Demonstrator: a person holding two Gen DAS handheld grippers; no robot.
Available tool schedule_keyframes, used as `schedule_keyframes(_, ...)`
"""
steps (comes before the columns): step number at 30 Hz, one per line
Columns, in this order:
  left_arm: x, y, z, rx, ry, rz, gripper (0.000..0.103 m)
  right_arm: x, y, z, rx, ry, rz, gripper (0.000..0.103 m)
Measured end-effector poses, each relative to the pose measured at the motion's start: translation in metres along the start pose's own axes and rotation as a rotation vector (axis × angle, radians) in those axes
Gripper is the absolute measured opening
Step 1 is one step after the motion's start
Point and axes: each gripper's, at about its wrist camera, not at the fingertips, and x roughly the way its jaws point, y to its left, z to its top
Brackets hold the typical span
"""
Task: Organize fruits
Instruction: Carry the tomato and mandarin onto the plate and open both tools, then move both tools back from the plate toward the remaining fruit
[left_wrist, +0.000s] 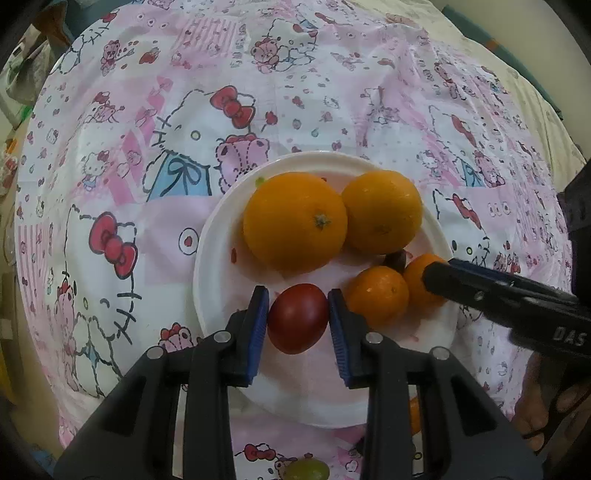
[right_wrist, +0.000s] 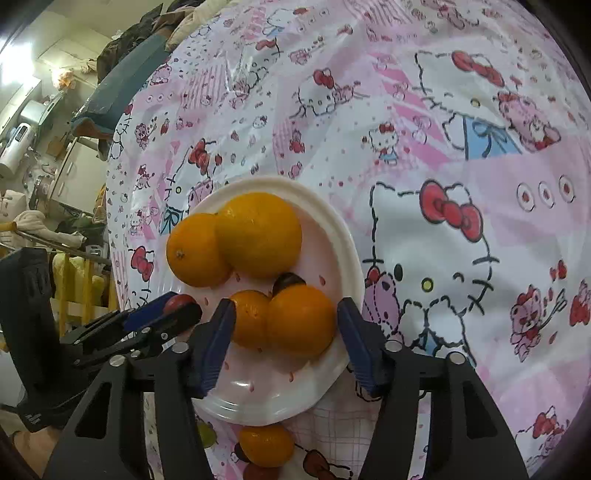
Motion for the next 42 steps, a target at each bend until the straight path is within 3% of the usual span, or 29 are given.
schedule_keyframes(1, 0.001, 0.0, 0.0, 0.0, 0.008, 0.004, 0.029, -0.001, 0.001, 0.001, -0.003, -0.005, -0.003, 0.064)
schedule_keyframes(3, 0.003, 0.0, -0.001, -0.005, 0.027, 0.002, 0.042, -0.005, 0.001, 0.003, -0.003, -0.018, -0.005, 0.066)
schedule_keyframes(5, -0.002, 0.0, -0.001, -0.013, 0.004, -0.009, 0.07, -0.01, 0.0, 0.004, 0.006, -0.028, 0.001, 0.067)
schedule_keyframes(7, -0.009, -0.001, -0.001, -0.015, -0.033, -0.008, 0.074, -0.013, -0.001, 0.005, 0.016, -0.038, 0.006, 0.067)
schedule_keyframes(13, -0.013, 0.002, 0.001, -0.024, -0.045, -0.011, 0.074, -0.023, -0.004, 0.006, 0.031, -0.059, 0.014, 0.067)
schedule_keyframes(26, -0.039, 0.011, -0.007, -0.049, -0.139, 0.056, 0.074, -0.039, 0.003, -0.004, 0.017, -0.086, 0.007, 0.067)
schedule_keyframes(38, -0.075, 0.002, -0.026, -0.042, -0.199, 0.071, 0.074, -0.079, 0.01, -0.029, 0.01, -0.13, 0.032, 0.067)
schedule_keyframes(42, -0.082, 0.004, -0.043, -0.044, -0.189, 0.078, 0.074, -0.081, 0.008, -0.046, 0.021, -0.108, 0.024, 0.067)
